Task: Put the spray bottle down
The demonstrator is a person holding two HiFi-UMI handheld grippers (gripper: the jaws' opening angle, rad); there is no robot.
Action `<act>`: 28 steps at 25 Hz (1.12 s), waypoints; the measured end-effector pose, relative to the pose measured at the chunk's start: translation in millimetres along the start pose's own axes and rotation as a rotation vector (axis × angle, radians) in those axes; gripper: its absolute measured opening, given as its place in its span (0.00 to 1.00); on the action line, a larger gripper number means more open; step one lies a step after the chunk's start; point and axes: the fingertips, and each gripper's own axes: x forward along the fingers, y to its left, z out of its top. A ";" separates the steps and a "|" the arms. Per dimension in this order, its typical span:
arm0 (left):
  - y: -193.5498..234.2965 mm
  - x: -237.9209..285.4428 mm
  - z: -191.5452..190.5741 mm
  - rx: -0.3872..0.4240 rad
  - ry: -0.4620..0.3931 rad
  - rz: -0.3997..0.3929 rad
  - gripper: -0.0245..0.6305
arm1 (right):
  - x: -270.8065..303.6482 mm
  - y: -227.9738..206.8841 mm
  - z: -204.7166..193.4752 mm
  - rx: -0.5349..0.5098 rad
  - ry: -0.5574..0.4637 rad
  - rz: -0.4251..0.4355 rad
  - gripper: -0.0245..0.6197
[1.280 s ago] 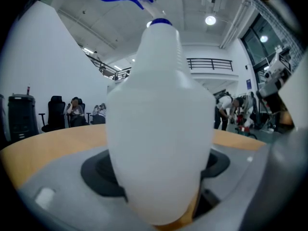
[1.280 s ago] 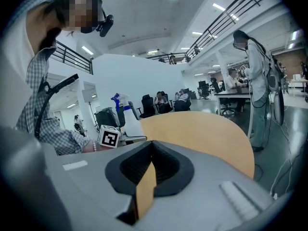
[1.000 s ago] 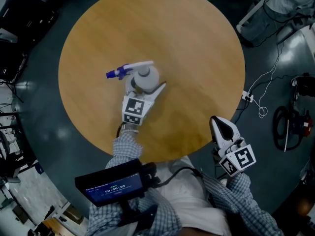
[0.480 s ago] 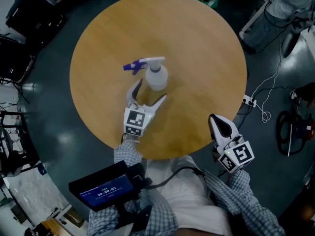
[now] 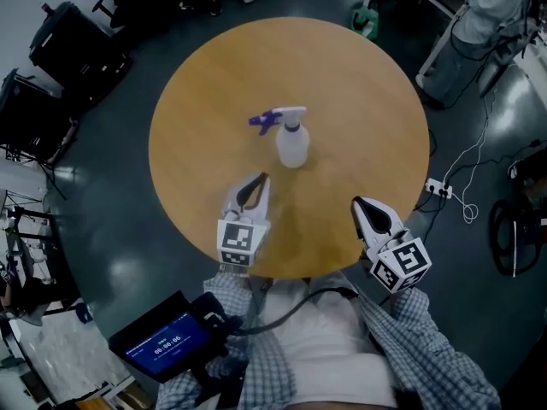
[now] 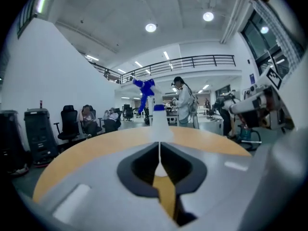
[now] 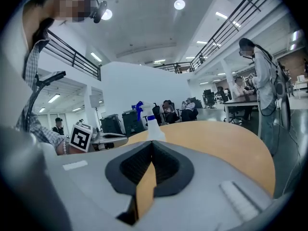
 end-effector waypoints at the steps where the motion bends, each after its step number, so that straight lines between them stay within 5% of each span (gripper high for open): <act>1: 0.3 -3.8 -3.7 -0.004 0.008 0.007 0.04 | 4.0 1.5 -1.5 -0.002 -0.006 0.002 0.04; 5: -9.0 -26.1 -5.5 -0.050 0.003 -0.007 0.04 | 13.2 10.2 -2.3 -0.011 -0.028 0.014 0.04; 9: -23.7 -42.8 -12.7 0.003 0.025 -0.050 0.04 | 20.9 18.0 -2.3 -0.039 -0.027 0.027 0.04; 28: -26.3 -78.6 -21.4 -0.079 0.054 -0.035 0.04 | 7.6 41.0 -11.9 -0.055 0.002 0.035 0.04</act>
